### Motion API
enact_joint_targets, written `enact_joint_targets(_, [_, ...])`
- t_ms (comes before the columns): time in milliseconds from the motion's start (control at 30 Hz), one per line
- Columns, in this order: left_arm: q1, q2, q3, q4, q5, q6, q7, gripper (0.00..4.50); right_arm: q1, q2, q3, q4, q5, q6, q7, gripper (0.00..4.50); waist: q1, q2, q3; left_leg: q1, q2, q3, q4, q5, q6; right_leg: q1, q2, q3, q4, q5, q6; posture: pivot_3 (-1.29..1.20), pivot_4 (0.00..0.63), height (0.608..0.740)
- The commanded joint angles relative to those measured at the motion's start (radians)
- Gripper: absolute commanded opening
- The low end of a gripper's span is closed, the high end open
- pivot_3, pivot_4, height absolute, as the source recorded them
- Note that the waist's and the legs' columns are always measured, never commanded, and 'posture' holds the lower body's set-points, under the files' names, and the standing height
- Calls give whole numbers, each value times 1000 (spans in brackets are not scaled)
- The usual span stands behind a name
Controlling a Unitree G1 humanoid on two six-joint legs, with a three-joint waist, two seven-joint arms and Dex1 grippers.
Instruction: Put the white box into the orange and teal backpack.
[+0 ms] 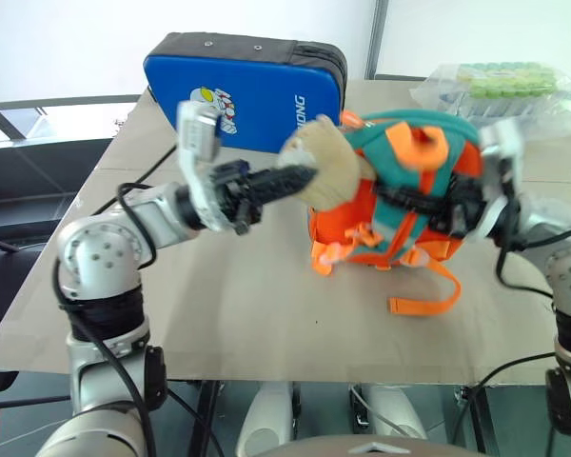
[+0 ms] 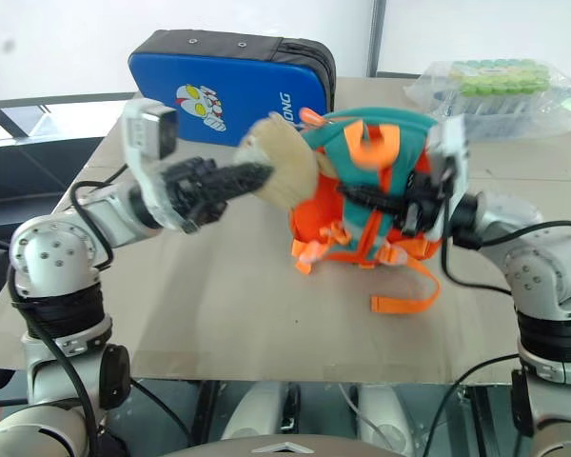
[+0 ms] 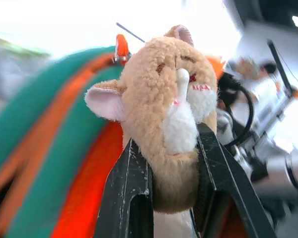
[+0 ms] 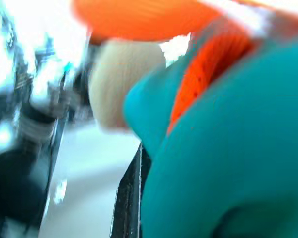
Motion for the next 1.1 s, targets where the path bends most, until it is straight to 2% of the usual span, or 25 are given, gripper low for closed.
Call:
enact_joint_targets(33, [65, 43, 84, 67, 25, -45, 24, 350, -37, 30, -125, 46, 56, -24, -127, 0, -1, 0, 0, 0, 0, 0, 0, 0, 0, 0, 0, 0, 0, 0, 0, 0, 150, 740])
enact_joint_targets(100, [156, 45, 53, 62, 91, -71, 35, 350, -51, 43, -130, 69, 25, -42, -177, 0, -1, 0, 0, 0, -1, 2, -2, 0, 0, 0, -1, 1, -2, 0, 0, 0, 150, 740])
enact_joint_targets(200, [258, -22, 50, 99, 147, -115, 129, 349, -69, 61, -140, 92, 2, -64, -235, 0, 3, 0, 0, -2, -1, 4, -4, 1, -2, -3, -2, 3, -2, 0, 0, 0, 150, 740])
enact_joint_targets(333, [382, -81, -83, 106, 303, -155, 218, 341, -83, 74, -155, 116, -35, -85, -294, 0, 14, -1, -1, -2, -2, 4, -4, 1, -1, -3, -5, 4, -2, 0, 0, 0, 150, 740])
enact_joint_targets(533, [366, -155, -230, 110, 419, -185, 289, 330, -86, 78, -168, 110, -32, -89, -330, 0, 31, 0, -1, -1, -4, 1, -3, 0, 0, -1, -6, 3, -2, 0, 0, 0, 150, 740])
enact_joint_targets(633, [318, -187, -243, 112, 467, -298, 257, 329, -46, 48, -140, 67, -77, -94, -313, 0, 31, 0, -1, -1, -6, 1, -3, 0, 0, 0, -7, 3, -2, 0, 0, 0, 150, 740])
enact_joint_targets(833, [284, -119, -257, 128, 590, -513, 119, 326, 63, 2, -33, -16, -210, -128, -266, 0, 25, 0, -1, -2, -6, 1, -4, 0, 0, -1, -7, 2, -4, 0, 0, 0, 150, 740])
enact_joint_targets(900, [273, -101, -248, 133, 610, -555, 88, 326, 119, -32, 29, -24, -318, -200, -215, 0, 24, 0, -1, -1, -6, 2, -5, 0, 0, -1, -6, 2, -3, 0, 0, 0, 150, 740])
enact_joint_targets(1000, [276, -87, -222, 122, 588, -572, 30, 326, 156, -22, 34, -18, -364, -268, -189, 1023, 24, 0, -1, -1, -6, 2, -5, 0, 0, -1, -6, 1, -3, 0, 0, 0, 150, 740])
enact_joint_targets(1033, [281, -83, -211, 113, 578, -574, 13, 1367, 170, -30, 34, -22, -373, -281, -173, 1510, 24, 0, -1, -1, -6, 2, -5, 0, 0, -1, -6, 1, -3, 0, 0, 0, 150, 740])
enact_joint_targets(1100, [306, -52, -201, 69, 577, -564, -14, 2244, 213, -58, 15, -57, -373, -281, -143, 2423, 24, 0, -1, -1, -6, 2, -5, 0, 0, -1, -6, 0, -3, 0, 0, 0, 150, 740])
